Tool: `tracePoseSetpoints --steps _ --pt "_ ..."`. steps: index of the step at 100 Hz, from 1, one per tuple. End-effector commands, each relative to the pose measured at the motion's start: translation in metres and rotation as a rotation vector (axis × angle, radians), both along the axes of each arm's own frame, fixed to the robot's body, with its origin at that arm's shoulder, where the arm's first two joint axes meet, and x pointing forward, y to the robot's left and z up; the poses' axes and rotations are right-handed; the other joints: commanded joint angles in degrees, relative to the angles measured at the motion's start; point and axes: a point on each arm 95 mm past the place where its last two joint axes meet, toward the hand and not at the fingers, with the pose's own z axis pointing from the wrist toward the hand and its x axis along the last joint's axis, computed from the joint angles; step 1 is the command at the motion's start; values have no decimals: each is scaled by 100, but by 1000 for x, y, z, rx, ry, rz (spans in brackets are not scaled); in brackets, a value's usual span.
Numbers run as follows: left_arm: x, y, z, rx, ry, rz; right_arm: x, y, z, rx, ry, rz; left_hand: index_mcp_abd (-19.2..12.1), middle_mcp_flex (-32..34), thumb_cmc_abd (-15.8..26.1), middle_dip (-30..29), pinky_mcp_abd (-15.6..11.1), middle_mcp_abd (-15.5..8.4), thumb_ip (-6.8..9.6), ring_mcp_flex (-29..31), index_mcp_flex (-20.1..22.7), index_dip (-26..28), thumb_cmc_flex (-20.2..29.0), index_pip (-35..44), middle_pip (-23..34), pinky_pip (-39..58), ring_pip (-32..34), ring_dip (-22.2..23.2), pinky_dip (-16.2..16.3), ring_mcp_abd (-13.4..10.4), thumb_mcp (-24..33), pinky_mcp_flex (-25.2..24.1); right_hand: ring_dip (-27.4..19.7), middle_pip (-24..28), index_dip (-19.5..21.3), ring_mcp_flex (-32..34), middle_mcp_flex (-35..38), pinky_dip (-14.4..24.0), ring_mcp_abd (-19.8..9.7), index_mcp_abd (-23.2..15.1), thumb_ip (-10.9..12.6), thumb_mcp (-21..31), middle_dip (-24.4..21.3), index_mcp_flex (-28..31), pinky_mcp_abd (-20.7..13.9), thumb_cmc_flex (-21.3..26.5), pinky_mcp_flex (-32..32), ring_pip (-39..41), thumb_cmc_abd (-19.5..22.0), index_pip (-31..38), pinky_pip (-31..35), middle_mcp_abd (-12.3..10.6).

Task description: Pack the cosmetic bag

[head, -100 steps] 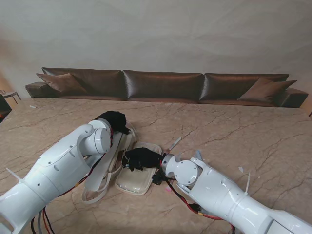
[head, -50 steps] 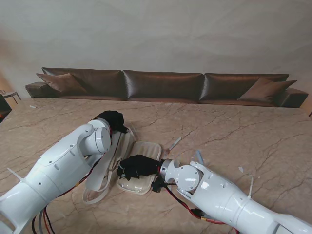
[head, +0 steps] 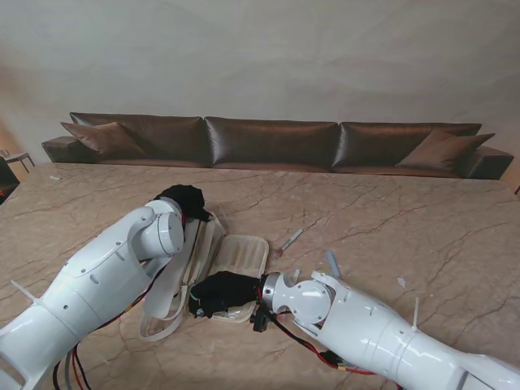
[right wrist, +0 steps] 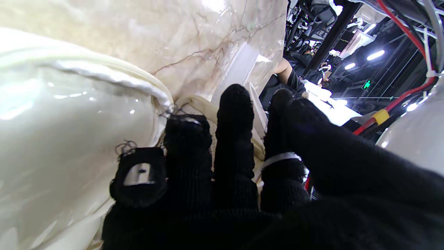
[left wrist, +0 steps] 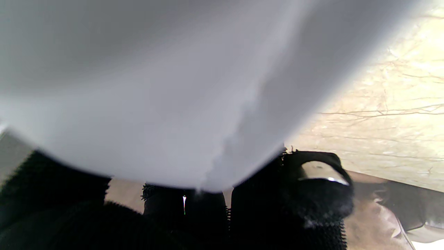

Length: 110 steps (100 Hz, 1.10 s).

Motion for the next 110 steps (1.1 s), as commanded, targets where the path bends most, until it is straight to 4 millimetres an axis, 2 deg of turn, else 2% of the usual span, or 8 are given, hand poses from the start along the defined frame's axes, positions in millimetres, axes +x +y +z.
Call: tracePoseSetpoints --steps 1,30,42,51,70,80,91,110 --pt "-3 6 -9 3 23 8 -7 6 0 7 -1 11 -153 779 982 363 -301 -294 272 256 279 200 1016 516 3030 708 398 108 117 -486 1683 113 -36 15 -145 -78 -122 58 -45 -689 135 -26 -27 425 -132 151 -35 -77 48 103 87 -69" --pt "-7 6 -9 -12 11 -10 0 -8 6 -2 -60 -144 -129 777 982 351 -266 -281 285 250 241 192 1062 497 3027 725 408 132 139 -436 1635 113 -287 -230 -767 -357 -436 -44 -83 -494 124 384 -260 10 -55 -563 -249 -739 -1365 84 -291 -148" --pt "-7 6 -9 -15 10 -13 -1 -14 8 -27 -80 -175 -144 778 990 337 -238 -299 288 249 230 173 1071 503 3022 727 406 139 154 -441 1605 112 -248 -156 -66 -584 -938 84 -206 -137 341 346 -269 -311 -155 -829 -384 -910 -1418 -681 -458 -195" --pt "-6 6 -9 -18 7 -14 -3 -17 8 -43 -86 -203 -145 778 995 331 -231 -294 291 249 228 160 1075 503 3021 728 406 145 162 -424 1598 113 -261 -118 540 -620 -1195 84 -251 139 984 432 -340 -551 -216 -1060 -391 -951 -1356 -1006 -500 -165" --pt "-7 5 -9 -22 9 -16 -7 -23 8 -82 -100 -278 -167 790 951 329 -231 -301 278 252 231 146 1045 507 3019 739 416 156 177 -421 1615 116 -262 -4 747 -565 -1658 47 -320 700 1002 403 -483 -1261 -313 -1313 -209 -946 -1525 -1136 -476 -8" --pt "-7 5 -10 -23 11 -16 -7 -25 9 -81 -107 -315 -167 789 966 328 -228 -300 278 251 232 143 1045 509 3015 742 416 158 182 -414 1631 116 -275 142 444 -574 -2010 29 -301 1155 976 379 -635 -1698 -315 -1393 -167 -992 -1527 -1602 -450 49" --pt "-8 5 -10 -26 10 -15 -7 -27 11 -66 -111 -323 -171 783 985 326 -230 -300 283 251 227 139 1055 505 3012 741 415 159 185 -414 1620 116 -278 191 -570 -616 -2110 50 -246 1690 979 199 -768 -2191 -263 -1369 -232 -1076 -1438 -2725 -472 7" --pt "-9 5 -10 -31 5 -20 -6 -29 12 -32 -115 -328 -190 772 997 330 -225 -308 285 251 204 136 1058 490 3007 742 410 160 188 -413 1583 117 -363 37 -1045 -718 -2010 128 -78 799 1002 -59 -782 -2823 -90 -1357 -389 -1377 -1365 -2938 -558 -276"
